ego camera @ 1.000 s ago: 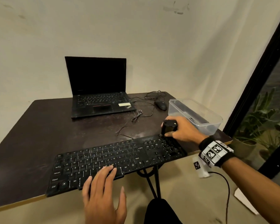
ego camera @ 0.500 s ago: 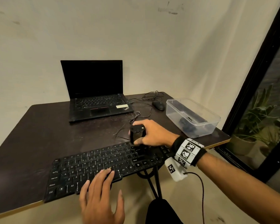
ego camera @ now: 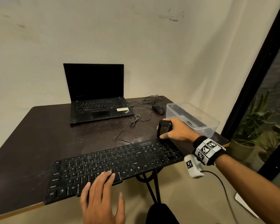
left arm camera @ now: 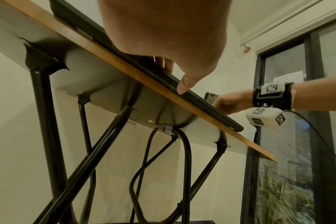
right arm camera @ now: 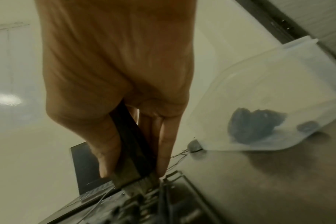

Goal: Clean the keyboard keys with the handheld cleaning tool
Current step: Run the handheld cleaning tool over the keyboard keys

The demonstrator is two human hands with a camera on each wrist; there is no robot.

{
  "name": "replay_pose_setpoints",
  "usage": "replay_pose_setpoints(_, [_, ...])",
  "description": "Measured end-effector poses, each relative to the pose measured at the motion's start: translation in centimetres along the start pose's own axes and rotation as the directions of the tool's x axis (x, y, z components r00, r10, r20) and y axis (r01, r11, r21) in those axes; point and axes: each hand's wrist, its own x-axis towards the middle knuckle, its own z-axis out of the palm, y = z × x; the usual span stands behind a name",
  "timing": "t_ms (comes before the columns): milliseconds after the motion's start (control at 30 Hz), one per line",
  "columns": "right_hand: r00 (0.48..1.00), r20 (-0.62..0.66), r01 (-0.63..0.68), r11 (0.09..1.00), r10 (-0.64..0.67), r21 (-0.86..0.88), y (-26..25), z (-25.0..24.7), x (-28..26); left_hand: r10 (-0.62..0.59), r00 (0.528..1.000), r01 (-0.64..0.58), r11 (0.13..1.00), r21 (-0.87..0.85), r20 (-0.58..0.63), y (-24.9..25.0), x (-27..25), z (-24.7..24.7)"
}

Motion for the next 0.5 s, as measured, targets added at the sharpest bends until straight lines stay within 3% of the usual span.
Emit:
replay_pose_setpoints(100, [0.979,0.173,0.109,0.994,-0.104,-0.018,-3.5,2.6,0.3,-0.004,1.000,0.004,1.000,-0.003,0.008,0.1,0.1,0.0])
replay_pose_setpoints(200, [0.948,0.259,0.197,0.980,-0.182,-0.034,-6.7,5.9,1.1,0.002,1.000,-0.002,1.000,-0.003,0.000,0.1,0.1,-0.1])
replay_pose_setpoints(333, [0.938,0.279,0.226,0.973,-0.206,-0.043,-8.4,6.9,1.3,0.017,1.000,-0.017,1.000,0.002,-0.007,-0.1,-0.1,-0.2])
replay_pose_setpoints(500, [0.986,0.148,0.095,0.983,-0.072,-0.156,-3.0,2.2,0.3,0.011,1.000,-0.011,1.000,-0.007,-0.001,-0.1,-0.1,-0.1])
